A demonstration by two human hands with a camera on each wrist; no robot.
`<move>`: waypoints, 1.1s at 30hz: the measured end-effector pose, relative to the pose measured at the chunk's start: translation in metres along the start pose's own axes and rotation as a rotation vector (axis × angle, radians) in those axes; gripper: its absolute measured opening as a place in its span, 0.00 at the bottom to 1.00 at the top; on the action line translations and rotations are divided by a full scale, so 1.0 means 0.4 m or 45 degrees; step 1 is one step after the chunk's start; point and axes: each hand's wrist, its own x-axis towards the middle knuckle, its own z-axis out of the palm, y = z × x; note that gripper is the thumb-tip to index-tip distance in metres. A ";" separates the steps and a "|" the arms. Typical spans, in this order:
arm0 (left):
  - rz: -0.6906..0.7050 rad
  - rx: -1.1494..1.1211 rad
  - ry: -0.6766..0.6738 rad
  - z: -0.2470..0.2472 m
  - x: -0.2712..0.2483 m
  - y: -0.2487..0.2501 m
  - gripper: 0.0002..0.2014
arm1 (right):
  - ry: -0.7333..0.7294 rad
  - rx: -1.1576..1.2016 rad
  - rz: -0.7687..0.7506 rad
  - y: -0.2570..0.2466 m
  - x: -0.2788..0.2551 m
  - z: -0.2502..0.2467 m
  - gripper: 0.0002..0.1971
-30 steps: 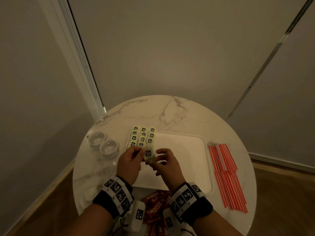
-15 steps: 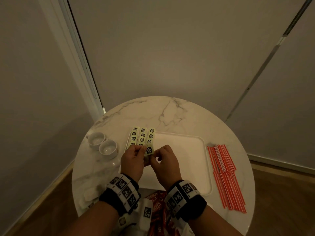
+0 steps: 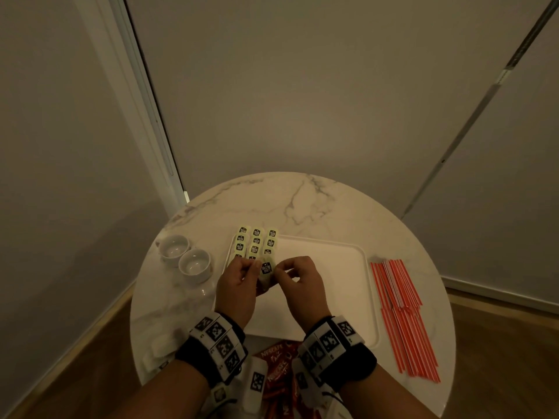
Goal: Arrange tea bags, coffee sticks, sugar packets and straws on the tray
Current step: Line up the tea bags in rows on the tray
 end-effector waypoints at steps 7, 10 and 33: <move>-0.056 -0.101 -0.120 -0.007 -0.016 0.015 0.06 | -0.052 -0.025 0.044 -0.001 0.009 0.004 0.02; -0.049 -0.117 -0.270 -0.012 -0.028 0.021 0.08 | -0.134 0.085 0.111 -0.016 0.016 -0.005 0.03; 0.436 0.553 -0.003 -0.001 -0.026 0.024 0.08 | -0.037 0.408 0.334 -0.051 0.017 -0.003 0.06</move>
